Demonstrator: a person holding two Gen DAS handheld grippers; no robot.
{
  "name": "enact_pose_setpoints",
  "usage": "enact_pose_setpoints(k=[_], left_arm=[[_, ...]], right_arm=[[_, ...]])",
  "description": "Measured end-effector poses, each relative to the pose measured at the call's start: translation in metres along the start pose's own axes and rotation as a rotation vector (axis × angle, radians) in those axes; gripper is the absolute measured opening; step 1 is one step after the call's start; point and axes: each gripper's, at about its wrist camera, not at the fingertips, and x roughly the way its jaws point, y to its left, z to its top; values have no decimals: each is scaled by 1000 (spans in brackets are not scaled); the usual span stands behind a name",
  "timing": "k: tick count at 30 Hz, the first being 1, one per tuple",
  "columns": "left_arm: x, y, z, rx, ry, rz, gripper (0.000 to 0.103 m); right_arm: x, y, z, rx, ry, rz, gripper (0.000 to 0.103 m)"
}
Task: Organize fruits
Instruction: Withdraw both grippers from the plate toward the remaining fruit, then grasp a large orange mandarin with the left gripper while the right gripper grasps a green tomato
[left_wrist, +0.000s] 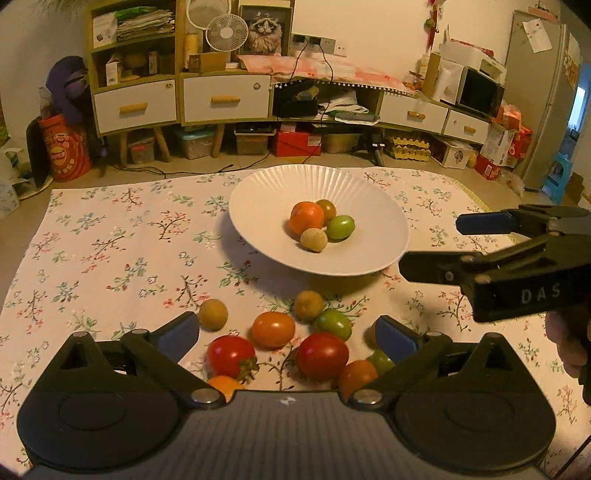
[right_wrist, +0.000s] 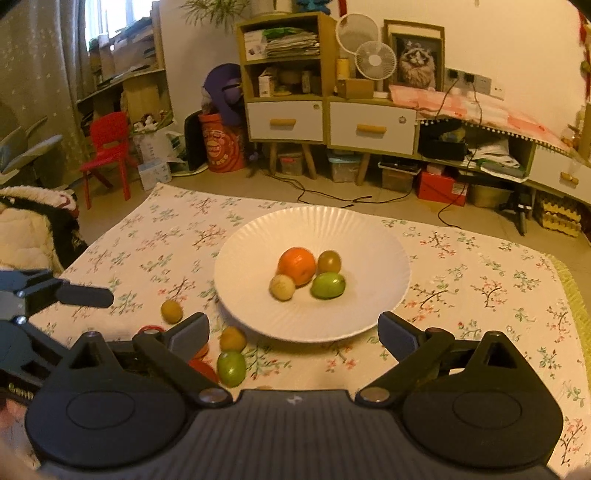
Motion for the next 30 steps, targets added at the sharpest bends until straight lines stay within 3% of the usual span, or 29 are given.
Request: enact_pose_setpoints(k=[11, 30], left_arm=[[-5, 14, -24, -34, 8, -1, 102], [-4, 32, -60, -5, 22, 50, 102]], right_arm=[[-3, 0, -32, 55, 10, 22, 100], [-5, 22, -67, -34, 67, 37, 101]])
